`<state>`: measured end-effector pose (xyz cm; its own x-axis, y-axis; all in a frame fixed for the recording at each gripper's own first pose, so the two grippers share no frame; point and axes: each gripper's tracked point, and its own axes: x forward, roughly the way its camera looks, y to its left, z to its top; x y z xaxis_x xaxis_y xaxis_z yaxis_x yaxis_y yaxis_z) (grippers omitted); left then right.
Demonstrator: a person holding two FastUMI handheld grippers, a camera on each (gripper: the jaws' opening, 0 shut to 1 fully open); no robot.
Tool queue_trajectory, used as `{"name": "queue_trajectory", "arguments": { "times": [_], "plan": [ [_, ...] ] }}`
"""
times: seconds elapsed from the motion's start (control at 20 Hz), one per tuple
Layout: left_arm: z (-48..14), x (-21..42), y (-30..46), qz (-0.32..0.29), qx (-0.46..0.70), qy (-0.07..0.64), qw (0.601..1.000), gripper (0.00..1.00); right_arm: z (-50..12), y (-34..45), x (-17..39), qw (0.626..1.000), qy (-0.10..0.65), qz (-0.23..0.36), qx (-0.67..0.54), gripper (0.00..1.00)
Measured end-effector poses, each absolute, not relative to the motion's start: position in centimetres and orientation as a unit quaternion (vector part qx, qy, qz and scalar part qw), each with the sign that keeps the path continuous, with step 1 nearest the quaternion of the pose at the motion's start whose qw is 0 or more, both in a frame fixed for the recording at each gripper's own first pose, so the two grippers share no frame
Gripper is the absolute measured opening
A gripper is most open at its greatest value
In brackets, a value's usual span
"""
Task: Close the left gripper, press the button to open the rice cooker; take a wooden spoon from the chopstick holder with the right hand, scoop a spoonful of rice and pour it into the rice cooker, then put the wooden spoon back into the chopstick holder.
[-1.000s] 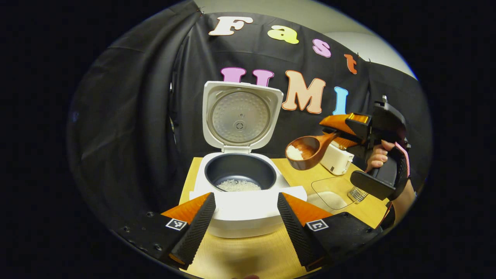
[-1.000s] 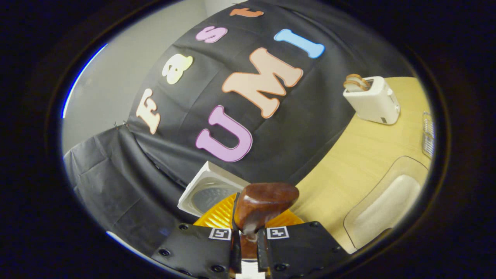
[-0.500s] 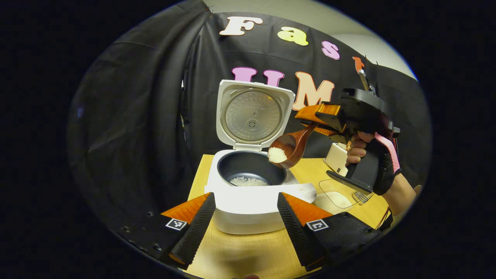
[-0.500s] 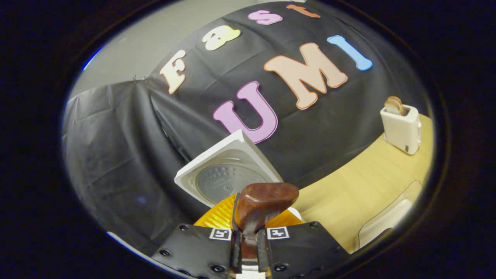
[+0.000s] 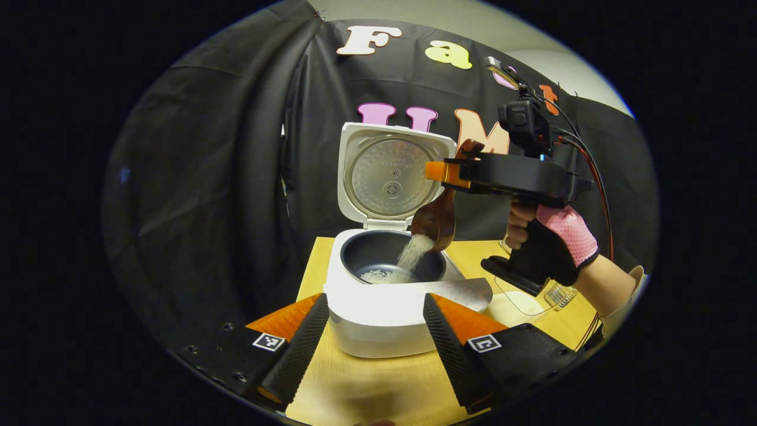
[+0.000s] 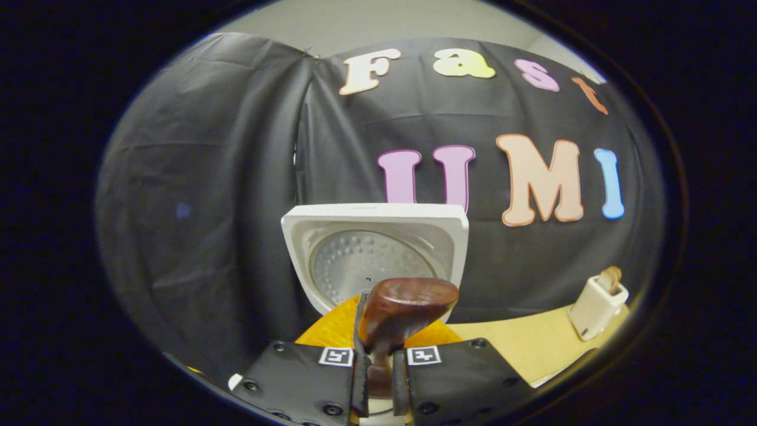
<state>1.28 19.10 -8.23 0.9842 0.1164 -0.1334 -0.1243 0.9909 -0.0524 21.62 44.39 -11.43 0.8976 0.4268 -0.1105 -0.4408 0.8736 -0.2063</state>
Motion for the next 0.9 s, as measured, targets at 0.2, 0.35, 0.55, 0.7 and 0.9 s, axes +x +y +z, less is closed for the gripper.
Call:
{"name": "queue_trajectory", "arguments": {
  "times": [0.2,0.35,0.55,0.7,0.9],
  "plan": [
    [-8.3,1.7,19.3,0.059,-0.031,0.067,0.996,0.95,-11.0,44.9,21.0,0.952,-0.022,0.225,-0.208,0.17],
    [-8.6,1.9,19.3,0.056,-0.028,0.073,0.995,0.96,-11.6,45.1,20.6,0.943,-0.035,0.231,-0.236,0.17],
    [-9.0,2.2,19.0,0.053,-0.033,0.079,0.995,0.95,-10.7,44.7,21.0,0.945,-0.047,0.226,-0.233,0.17],
    [-9.0,2.5,18.6,0.049,-0.032,0.076,0.995,0.95,-10.7,44.0,21.4,0.955,-0.031,0.226,-0.192,0.17],
    [-8.5,3.1,18.0,0.048,-0.023,0.075,0.996,0.95,-10.0,41.7,22.3,0.969,-0.007,0.214,-0.122,0.17]
  ]
}}
